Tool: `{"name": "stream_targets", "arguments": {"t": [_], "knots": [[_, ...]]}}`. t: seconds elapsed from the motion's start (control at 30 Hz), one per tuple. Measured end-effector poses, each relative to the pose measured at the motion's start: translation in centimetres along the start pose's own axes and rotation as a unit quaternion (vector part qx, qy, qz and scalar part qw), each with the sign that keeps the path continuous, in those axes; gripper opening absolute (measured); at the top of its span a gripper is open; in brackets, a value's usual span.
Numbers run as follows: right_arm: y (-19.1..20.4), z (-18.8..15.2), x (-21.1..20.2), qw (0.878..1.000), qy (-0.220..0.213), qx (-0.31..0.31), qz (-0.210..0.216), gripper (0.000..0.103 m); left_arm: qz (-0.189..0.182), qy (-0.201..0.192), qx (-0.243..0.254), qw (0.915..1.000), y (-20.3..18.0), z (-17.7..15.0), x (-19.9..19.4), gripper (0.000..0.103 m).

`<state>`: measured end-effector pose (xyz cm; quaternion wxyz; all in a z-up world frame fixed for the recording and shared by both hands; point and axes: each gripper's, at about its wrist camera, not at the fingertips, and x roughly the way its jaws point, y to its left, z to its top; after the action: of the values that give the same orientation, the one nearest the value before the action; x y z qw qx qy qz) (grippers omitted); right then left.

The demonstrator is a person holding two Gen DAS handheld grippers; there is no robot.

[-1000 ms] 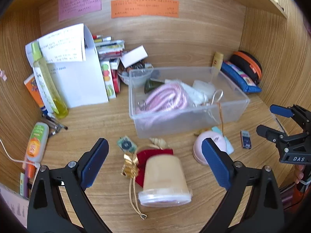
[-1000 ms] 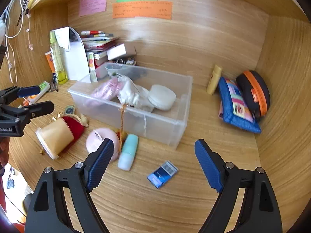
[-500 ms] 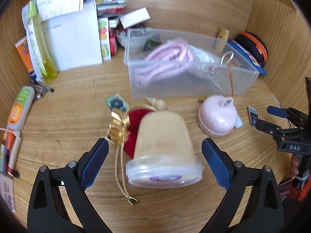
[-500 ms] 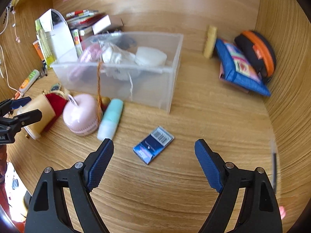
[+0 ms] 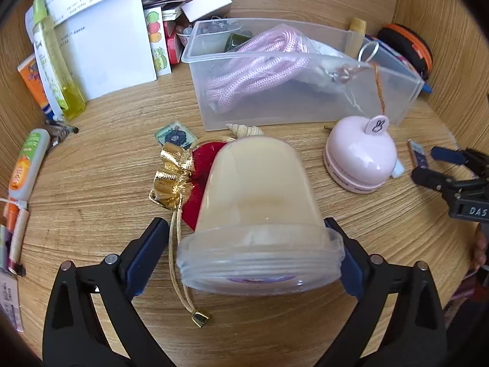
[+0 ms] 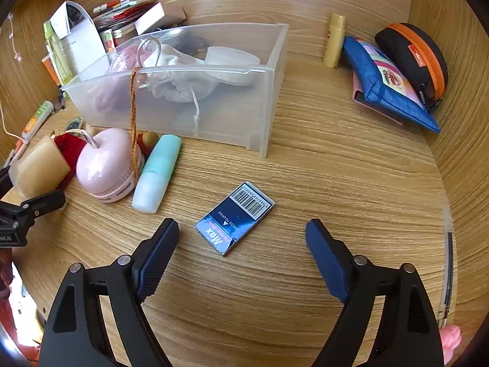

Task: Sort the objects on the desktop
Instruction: 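Grasp the beige plastic tub with the left tool while the right tool grasps the blue Max box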

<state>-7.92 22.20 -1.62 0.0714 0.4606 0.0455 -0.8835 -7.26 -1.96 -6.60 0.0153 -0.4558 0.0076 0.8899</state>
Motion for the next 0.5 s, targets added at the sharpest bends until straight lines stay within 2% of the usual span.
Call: {"name": "stream_targets", "arguments": {"t": [0.2,0.37,0.5], "knots": [[0.2,0.08,-0.05,1.0,-0.006,-0.003,0.001,0.078,-0.001,-0.019,-0.003,0.9998,0.09,-0.16,-0.21,0.099],[0.6,-0.03,-0.37,1.0,-0.015,-0.018,0.011,0.059,0.002,-0.031,-0.014,0.9994,0.36,-0.21,-0.69,0.081],[1.06,0.28,-0.22,0.999,-0.019,-0.023,0.015,0.049,-0.001,-0.032,-0.014,0.9994,0.81,-0.06,-0.9,0.069]]}}
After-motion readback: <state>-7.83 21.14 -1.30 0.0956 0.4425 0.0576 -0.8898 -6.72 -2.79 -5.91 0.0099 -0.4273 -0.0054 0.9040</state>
